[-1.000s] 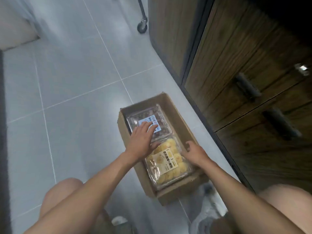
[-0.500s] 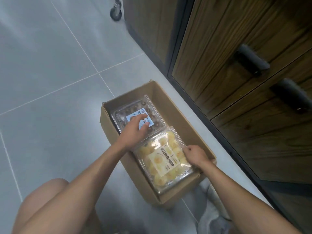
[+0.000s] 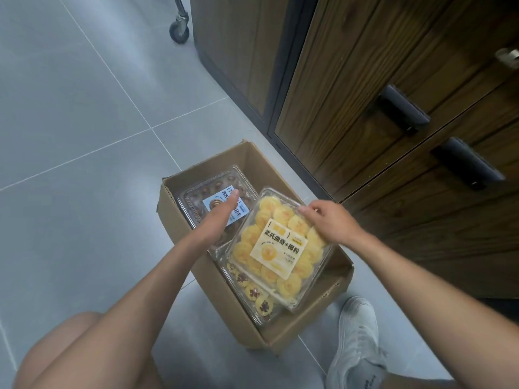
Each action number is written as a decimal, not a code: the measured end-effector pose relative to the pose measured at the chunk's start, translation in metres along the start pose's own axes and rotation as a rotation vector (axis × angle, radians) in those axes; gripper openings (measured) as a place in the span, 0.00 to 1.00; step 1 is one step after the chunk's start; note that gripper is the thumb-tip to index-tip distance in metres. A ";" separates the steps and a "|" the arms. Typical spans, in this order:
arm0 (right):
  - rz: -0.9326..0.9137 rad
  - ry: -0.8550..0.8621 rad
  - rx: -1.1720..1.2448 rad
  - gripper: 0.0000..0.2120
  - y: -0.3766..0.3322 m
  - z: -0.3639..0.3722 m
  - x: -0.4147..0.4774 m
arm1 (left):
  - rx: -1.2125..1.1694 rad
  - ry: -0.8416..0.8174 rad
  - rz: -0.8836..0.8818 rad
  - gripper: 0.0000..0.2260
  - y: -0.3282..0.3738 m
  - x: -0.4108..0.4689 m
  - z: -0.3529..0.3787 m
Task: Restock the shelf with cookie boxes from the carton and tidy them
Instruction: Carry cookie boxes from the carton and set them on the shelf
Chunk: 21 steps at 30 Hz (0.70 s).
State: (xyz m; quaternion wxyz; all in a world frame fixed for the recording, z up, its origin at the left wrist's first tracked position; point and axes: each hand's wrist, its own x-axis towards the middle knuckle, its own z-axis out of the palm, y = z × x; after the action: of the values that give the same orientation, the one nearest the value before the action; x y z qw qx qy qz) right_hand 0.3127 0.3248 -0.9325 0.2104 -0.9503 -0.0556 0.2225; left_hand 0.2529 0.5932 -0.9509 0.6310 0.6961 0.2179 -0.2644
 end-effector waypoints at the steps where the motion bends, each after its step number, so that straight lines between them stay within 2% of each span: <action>1: -0.016 -0.007 0.008 0.25 -0.005 -0.012 0.006 | -0.002 -0.004 0.000 0.19 -0.004 0.001 -0.002; 6: -0.123 -0.065 0.116 0.23 -0.038 -0.052 0.021 | -0.023 -0.133 0.090 0.27 -0.001 -0.014 -0.007; 11: -0.200 -0.169 0.163 0.22 -0.057 -0.064 0.030 | -0.145 -0.207 0.086 0.16 0.000 -0.017 -0.010; 15: -0.213 -0.165 0.167 0.27 -0.062 -0.061 0.030 | -0.113 -0.162 0.088 0.17 0.002 -0.015 -0.018; 17: -0.143 -0.076 0.243 0.30 -0.061 -0.055 0.028 | -0.094 -0.104 0.114 0.15 0.006 -0.015 -0.030; 19: 0.051 0.018 0.431 0.30 -0.052 -0.044 0.028 | -0.100 0.005 0.146 0.10 0.009 -0.015 -0.049; 21: 0.213 -0.010 0.613 0.30 -0.036 -0.028 0.024 | -0.104 0.126 0.173 0.07 0.008 -0.014 -0.071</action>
State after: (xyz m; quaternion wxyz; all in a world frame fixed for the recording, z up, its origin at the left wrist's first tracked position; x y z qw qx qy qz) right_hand 0.3462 0.3516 -0.9045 0.4621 -0.8421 0.1125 0.2544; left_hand 0.2544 0.6635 -0.9310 0.6716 0.6940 0.2095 -0.1530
